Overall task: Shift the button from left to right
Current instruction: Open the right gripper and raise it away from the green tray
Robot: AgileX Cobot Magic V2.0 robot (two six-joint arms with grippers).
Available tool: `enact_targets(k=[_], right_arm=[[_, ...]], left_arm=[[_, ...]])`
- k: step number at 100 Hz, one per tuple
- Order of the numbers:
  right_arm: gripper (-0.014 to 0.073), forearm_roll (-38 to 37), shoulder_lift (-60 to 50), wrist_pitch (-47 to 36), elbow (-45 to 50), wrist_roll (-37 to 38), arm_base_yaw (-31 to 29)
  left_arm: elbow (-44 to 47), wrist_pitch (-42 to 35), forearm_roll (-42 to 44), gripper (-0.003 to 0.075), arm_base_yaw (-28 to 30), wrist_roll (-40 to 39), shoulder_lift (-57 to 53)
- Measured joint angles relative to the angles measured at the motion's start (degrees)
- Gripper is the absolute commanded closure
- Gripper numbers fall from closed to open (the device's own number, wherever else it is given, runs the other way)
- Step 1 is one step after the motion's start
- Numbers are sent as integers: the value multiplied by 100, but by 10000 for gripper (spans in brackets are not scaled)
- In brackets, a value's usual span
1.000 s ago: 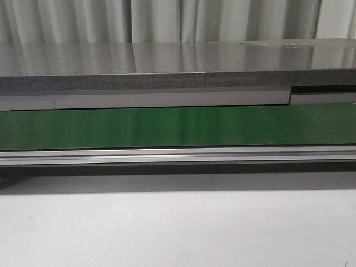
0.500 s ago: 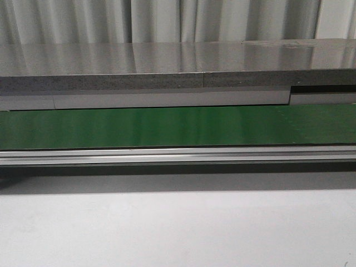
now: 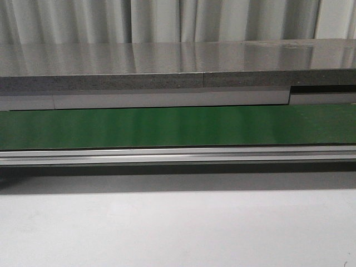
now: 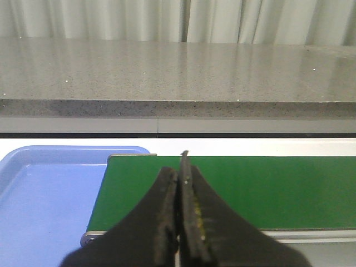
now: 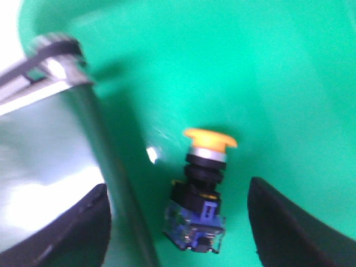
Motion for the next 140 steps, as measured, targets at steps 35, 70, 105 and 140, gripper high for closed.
enact_targets(k=[35, 70, 105, 140], right_arm=[[72, 73, -1561, -390, 138, 0, 875], [72, 105, -3510, -1382, 1770, 0, 1862], [72, 105, -5956, -2688, 4190, 0, 2224], [75, 105, -8103, -1976, 5085, 0, 2232]], left_arm=[[0, 0, 0, 741, 0, 0, 0], [0, 0, 0, 741, 0, 0, 0], [0, 0, 0, 741, 0, 0, 0], [0, 0, 0, 741, 0, 0, 0]])
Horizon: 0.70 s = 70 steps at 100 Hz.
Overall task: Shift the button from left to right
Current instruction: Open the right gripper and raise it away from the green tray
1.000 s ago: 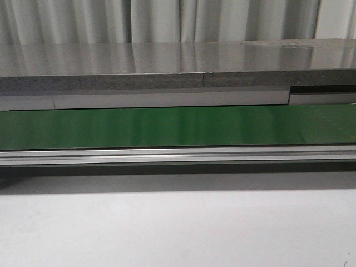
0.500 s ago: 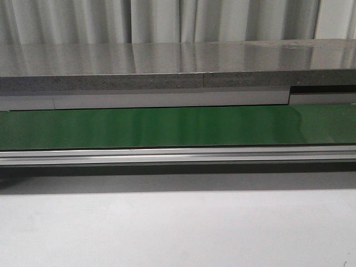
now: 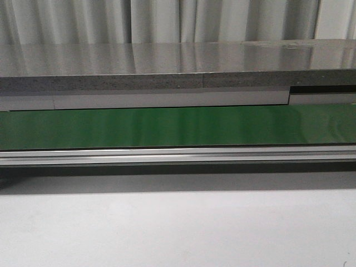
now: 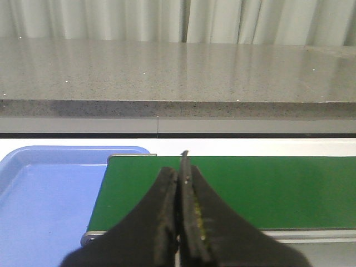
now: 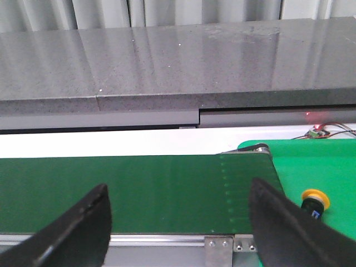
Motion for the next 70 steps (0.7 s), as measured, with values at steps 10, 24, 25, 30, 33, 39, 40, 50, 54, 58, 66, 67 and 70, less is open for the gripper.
enact_targets(k=[10, 24, 25, 30, 33, 39, 40, 50, 54, 58, 66, 67, 70], right_arm=[[131, 0, -249, 268, -6, 0, 0], [314, 0, -307, 336, -6, 0, 0], [325, 0, -307, 336, -6, 0, 0], [406, 0, -307, 336, -6, 0, 0], [464, 0, -307, 345, -6, 0, 0], [556, 0, -307, 348, -6, 0, 0], [578, 0, -307, 348, -6, 0, 0], [655, 0, -307, 348, -6, 0, 0], [659, 0, -307, 348, -6, 0, 0], [660, 0, -307, 348, -6, 0, 0], [660, 0, -307, 348, -6, 0, 0], [660, 0, -307, 348, -6, 0, 0], [660, 0, -307, 348, -6, 0, 0]], left_arm=[[0, 0, 0, 741, 0, 0, 0], [0, 0, 0, 741, 0, 0, 0], [0, 0, 0, 741, 0, 0, 0], [0, 0, 0, 741, 0, 0, 0], [0, 0, 0, 741, 0, 0, 0], [0, 0, 0, 741, 0, 0, 0], [0, 0, 0, 741, 0, 0, 0], [0, 0, 0, 741, 0, 0, 0], [0, 0, 0, 741, 0, 0, 0], [0, 0, 0, 741, 0, 0, 0], [0, 0, 0, 741, 0, 0, 0], [0, 0, 0, 741, 0, 0, 0], [0, 0, 0, 741, 0, 0, 0]])
